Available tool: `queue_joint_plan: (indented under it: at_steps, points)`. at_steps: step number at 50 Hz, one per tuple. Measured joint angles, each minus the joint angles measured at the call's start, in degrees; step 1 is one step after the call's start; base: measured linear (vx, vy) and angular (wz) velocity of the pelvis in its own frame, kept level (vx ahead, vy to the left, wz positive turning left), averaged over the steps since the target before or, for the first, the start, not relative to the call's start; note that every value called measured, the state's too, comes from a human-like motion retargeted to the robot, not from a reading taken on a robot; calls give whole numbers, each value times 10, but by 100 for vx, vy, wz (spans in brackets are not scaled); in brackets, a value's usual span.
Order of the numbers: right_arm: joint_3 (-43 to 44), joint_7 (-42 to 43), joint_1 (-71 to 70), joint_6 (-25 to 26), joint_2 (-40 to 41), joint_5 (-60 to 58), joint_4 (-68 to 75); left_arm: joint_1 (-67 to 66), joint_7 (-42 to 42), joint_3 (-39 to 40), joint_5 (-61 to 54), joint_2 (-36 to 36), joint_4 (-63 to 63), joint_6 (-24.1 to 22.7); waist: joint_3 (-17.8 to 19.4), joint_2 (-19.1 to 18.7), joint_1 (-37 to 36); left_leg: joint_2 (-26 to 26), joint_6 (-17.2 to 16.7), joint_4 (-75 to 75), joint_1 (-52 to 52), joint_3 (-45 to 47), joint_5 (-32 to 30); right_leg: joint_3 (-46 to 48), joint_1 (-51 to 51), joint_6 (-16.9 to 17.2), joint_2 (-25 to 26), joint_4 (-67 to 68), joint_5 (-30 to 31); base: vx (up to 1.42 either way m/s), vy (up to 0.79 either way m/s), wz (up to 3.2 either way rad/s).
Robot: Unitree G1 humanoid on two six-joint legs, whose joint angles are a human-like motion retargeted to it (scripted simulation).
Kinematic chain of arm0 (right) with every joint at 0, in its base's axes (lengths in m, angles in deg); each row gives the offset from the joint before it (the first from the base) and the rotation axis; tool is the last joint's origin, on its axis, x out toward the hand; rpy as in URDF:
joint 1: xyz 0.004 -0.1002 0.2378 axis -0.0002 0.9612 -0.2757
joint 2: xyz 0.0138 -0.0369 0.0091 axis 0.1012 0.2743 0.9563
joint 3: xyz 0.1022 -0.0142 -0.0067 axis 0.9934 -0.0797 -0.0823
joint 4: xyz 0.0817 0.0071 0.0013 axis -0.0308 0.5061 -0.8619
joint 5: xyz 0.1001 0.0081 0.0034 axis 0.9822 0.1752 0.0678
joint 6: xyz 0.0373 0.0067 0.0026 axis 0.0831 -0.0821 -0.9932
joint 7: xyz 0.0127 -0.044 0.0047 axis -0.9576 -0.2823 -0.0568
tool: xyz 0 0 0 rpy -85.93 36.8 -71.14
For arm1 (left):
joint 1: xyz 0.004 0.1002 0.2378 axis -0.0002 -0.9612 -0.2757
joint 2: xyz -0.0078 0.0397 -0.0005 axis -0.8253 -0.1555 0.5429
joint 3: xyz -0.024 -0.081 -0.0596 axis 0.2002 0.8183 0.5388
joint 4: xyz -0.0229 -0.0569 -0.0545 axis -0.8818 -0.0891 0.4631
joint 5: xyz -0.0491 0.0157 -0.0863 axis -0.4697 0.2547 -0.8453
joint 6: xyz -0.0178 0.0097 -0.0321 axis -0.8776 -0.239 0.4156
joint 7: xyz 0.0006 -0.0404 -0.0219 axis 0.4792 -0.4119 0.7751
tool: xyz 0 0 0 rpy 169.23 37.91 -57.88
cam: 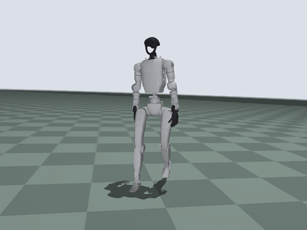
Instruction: Walk run
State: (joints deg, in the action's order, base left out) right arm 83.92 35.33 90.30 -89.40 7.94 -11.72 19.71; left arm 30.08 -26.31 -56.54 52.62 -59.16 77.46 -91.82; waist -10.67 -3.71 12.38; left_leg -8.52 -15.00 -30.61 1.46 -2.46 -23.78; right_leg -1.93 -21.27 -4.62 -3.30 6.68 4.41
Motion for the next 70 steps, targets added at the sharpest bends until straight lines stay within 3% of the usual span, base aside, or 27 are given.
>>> queue_joint_plan:
  at_steps: [2,5,8,10,15,18,20,23,25,26,28,31,35,37,40,43,45,50,52,56,57,58,60,62,65,67,70]
  points:
    - [-8,-15,-29,-1,-3,9,-16,-27,15,0,26,-3,0,14,1,19,-2,-12,0,-94,52,7,-38,-6,20,-14,-4,3,-17,69,-36,10]
    - [-25,-31,-55,-17,5,10,-55,-71,7,10,87,-6,0,29,7,33,-15,23,9,-204,135,-32,46,3,68,-48,33,-18,-27,62,-71,-10]
    - [-50,-39,-85,-40,0,-3,-102,-95,-7,28,113,-7,0,22,18,55,-58,78,101,-216,218,50,117,-17,98,-62,50,-30,-33,63,-37,-75]
    - [-67,-37,-103,-58,-8,-14,-129,-113,-7,35,108,-5,0,15,26,61,-79,78,142,-170,255,61,153,-26,122,-66,60,-37,-40,53,-23,-66]
    - [-97,-28,-139,-102,-33,-38,-181,-146,6,62,66,8,0,28,44,50,-106,68,195,76,295,71,170,-24,180,-80,97,-50,-71,68,-22,-32]
    - [-102,-19,-144,-118,-42,-33,-198,-153,25,68,26,18,0,37,45,50,-119,46,222,210,310,99,211,-17,211,-82,106,-54,-90,74,-18,-14]
    - [-98,-10,-144,-125,-43,-25,-197,-152,34,75,8,24,0,37,43,52,-123,12,198,286,314,76,245,-2,228,-82,107,-54,-102,81,-17,4]
    - [-86,1,-134,-122,-32,-10,-173,-142,37,85,-1,31,0,31,45,55,-134,17,185,296,305,134,271,2,253,-81,116,-39,-105,85,-16,-10]
    - [-75,-3,-122,-117,-23,-4,-140,-133,36,92,1,31,0,29,38,65,-148,33,224,257,298,187,283,1,263,-71,115,-26,-89,89,-14,-58]
    - [-69,-8,-112,-110,-17,-2,-118,-129,35,98,5,29,0,28,32,71,-163,39,225,250,296,200,270,0,270,-59,112,-18,-72,91,-15,-92]
    - [-54,-21,-90,-85,-6,-1,-74,-118,35,103,9,21,0,27,22,85,-186,29,227,248,287,157,235,10,279,-27,101,1,-19,105,-15,-89]
    - [-47,-15,-49,-45,14,1,-5,-99,35,104,-5,3,0,33,6,105,-187,17,241,219,280,113,224,11,276,50,86,64,120,100,-15,-33]
    - [-58,-8,7,-7,36,20,47,-40,35,83,-36,-23,0,39,3,76,-150,50,251,184,235,108,270,-7,212,137,148,238,255,92,-19,42]
    - [-58,-28,33,12,46,6,47,-1,30,70,-43,-31,-2,31,5,63,-147,55,246,182,209,85,293,-4,172,134,155,309,244,76,-19,-9]
    - [-45,-47,67,22,56,-33,47,50,19,49,-46,-31,-29,14,12,38,-134,73,241,198,163,85,306,25,107,81,139,366,139,78,-14,19]
    - [-38,-38,99,7,59,-45,47,89,15,28,-46,-21,-77,-12,16,12,-88,76,235,221,121,61,315,27,46,60,122,345,56,67,-14,105]
    - [-35,-24,117,8,58,-41,47,111,18,13,-52,-18,-108,-32,20,5,-64,71,233,234,95,54,324,12,15,69,103,287,26,53,-13,72]
    - [-20,-6,138,39,61,11,47,152,38,-12,-60,-27,-159,-72,38,22,-34,39,223,261,16,54,354,-4,-29,72,25,78,22,63,-24,21]
    - [-14,-16,138,43,63,32,47,161,36,-21,-56,-34,-163,-81,43,21,-27,40,212,267,-12,54,365,-3,-48,58,13,-1,6,70,-33,14]
    - [-7,-45,128,35,58,43,47,163,22,-36,-39,-45,-143,-87,38,9,-36,58,183,263,-46,75,380,2,-61,63,12,-115,-5,70,-35,-19]
    - [-9,-48,124,34,56,44,47,159,16,-39,-34,-47,-134,-89,37,7,-36,60,175,256,-53,73,379,7,-60,57,12,-105,-8,84,-44,7]
    - [-12,-49,118,36,53,43,47,154,9,-42,-28,-49,-122,-92,34,7,-36,61,166,248,-57,69,371,8,-65,29,17,-75,-12,90,-46,38]
    - [-14,-44,107,38,47,34,47,135,-10,-47,-17,-48,-96,-97,29,1,-12,69,142,225,-68,48,335,100,-59,38,-10,-40,-2,85,-42,101]
    - [-12,-37,93,31,38,16,47,109,-25,-45,-8,-45,-71,-93,21,-6,11,89,104,192,-69,38,256,62,-40,38,3,-29,28,90,-51,76]
    - [-7,-35,63,16,21,-3,47,57,-39,-29,11,-30,-45,-79,10,-10,8,113,48,89,-42,39,86,17,-17,14,17,-3,19,89,-56,-1]
    - [11,-40,30,13,12,-19,45,23,-42,-18,10,-24,-29,-75,12,8,1,97,23,-27,4,27,4,13,9,-6,14,0,1,70,-48,-43]
    - [27,-58,-18,7,6,-10,18,-19,-30,-2,12,-22,-5,-66,12,35,-2,83,40,-162,76,31,-59,9,48,-28,17,-9,-16,71,-54,-41]
